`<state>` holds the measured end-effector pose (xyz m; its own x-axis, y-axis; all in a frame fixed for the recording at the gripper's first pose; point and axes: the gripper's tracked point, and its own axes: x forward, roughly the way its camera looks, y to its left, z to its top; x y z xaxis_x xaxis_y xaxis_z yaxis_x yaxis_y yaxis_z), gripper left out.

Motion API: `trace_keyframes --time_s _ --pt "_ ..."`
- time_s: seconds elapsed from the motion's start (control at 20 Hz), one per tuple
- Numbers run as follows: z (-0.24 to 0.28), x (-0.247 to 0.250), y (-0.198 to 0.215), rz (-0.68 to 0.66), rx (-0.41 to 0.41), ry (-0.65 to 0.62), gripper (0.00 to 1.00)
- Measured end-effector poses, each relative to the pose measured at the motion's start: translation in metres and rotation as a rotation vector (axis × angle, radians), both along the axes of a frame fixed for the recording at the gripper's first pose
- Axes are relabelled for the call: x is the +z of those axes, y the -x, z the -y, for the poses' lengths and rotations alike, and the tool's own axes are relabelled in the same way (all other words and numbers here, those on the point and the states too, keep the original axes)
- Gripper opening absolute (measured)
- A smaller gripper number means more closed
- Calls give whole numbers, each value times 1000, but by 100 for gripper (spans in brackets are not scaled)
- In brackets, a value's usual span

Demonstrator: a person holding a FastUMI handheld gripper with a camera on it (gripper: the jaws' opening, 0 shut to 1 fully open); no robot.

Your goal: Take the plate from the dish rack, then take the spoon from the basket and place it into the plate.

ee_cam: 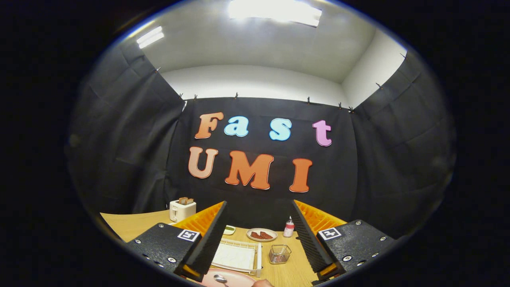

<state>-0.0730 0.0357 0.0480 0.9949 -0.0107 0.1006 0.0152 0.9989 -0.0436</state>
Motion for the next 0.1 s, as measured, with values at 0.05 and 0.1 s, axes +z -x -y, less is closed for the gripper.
trace_keyframes --time_s 0.05,0.1 --pt "-2 -1 -6 -6 5 -6 93" --pt "-2 -2 -11 -10 7 -14 93"
